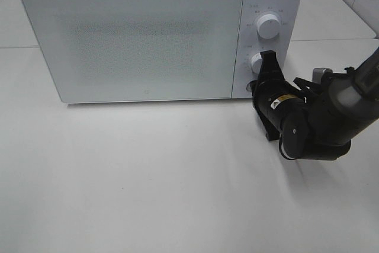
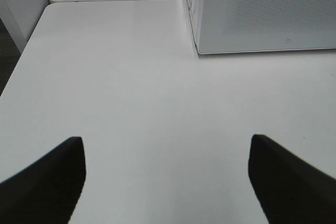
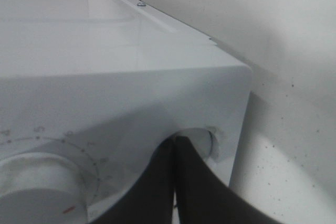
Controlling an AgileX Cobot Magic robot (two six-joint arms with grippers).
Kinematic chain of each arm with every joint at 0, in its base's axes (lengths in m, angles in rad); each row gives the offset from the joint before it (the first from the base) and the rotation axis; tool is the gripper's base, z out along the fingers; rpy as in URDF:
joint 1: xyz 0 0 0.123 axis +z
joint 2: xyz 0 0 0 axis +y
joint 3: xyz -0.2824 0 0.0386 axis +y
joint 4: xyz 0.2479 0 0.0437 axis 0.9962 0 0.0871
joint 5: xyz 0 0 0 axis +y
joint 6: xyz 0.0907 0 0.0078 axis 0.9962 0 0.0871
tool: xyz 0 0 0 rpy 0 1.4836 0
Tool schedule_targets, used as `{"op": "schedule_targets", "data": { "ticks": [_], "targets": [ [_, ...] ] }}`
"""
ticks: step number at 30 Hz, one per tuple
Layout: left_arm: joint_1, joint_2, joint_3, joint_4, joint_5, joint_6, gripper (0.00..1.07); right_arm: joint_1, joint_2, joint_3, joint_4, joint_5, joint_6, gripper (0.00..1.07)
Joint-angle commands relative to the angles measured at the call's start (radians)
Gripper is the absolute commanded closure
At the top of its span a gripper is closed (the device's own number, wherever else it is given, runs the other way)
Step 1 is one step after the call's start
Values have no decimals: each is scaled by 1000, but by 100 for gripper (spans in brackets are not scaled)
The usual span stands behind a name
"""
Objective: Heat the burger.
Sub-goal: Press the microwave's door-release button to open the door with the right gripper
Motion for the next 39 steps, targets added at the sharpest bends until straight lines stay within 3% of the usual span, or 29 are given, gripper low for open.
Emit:
{"op": "schedule_targets", "data": {
  "ticks": [1, 10, 27, 39],
  "targets": [
    [5, -16, 0, -6, 3, -1, 29, -15, -16, -79, 18, -162, -34, 107],
    [5, -16, 0, -6, 3, -1, 29, -50, -16, -145, 17, -140, -105, 107],
    [5, -16, 0, -6, 3, -1, 29, -47, -19, -143, -14, -121, -100, 107],
    [5, -16, 0, -6, 3, -1, 29, -23, -21, -132, -57, 40, -41, 107]
  ]
}}
